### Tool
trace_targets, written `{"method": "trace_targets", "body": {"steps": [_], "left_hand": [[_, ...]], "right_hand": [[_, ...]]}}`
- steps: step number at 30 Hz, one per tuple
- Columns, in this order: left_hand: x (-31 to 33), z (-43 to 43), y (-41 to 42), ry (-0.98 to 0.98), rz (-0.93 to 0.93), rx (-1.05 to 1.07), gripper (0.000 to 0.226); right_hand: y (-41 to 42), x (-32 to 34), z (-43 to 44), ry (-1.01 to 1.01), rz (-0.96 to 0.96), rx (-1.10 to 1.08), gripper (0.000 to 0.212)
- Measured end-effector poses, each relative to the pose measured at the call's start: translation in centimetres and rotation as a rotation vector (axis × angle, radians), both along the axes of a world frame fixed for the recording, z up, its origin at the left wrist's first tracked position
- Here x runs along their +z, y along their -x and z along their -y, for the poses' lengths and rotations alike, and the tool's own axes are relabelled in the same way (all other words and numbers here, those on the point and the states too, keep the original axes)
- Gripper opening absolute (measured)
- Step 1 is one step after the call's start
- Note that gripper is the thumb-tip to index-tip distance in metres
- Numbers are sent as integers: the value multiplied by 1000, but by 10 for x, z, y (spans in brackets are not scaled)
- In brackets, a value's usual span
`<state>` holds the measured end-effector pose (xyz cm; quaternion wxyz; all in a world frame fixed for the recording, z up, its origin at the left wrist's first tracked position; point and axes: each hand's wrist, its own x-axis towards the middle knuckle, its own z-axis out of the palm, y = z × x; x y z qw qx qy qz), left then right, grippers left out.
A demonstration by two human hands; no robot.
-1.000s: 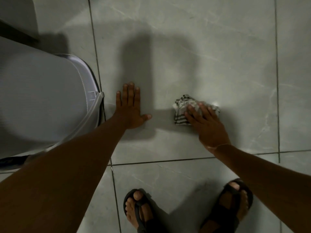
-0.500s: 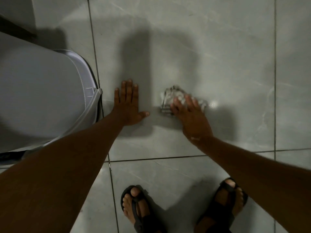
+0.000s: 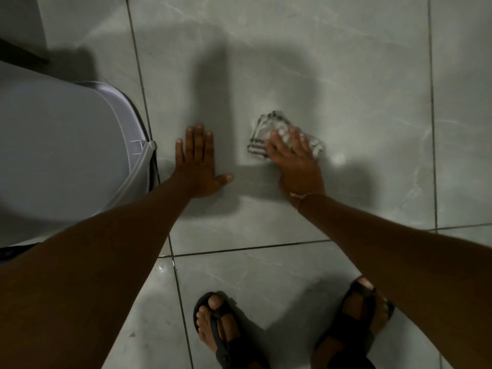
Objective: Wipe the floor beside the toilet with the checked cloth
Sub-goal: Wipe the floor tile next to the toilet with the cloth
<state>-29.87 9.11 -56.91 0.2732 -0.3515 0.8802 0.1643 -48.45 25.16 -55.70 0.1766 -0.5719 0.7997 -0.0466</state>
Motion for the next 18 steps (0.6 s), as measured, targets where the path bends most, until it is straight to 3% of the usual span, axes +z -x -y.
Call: {"method": "trace_targets", "body": {"steps": [4,9,11,15,18], "left_hand": [[-1,1,0,-13,30,2,114],[0,2,1,-14,47,1,114],[-1,2,0,-14,33,0,114],[-1,0,-1,-6,6,2,115],[-1,0,-1,-1,11,2,115]], "right_hand": [[-40,4,-76,-45,7,214,80],[6,9,-143,-176,18,78,87],[39,14,-133,-200,9,-90,86],[79,10,-67,-188,-62,-302,58],[79,4,-17,-130,-5,-329,73]]}}
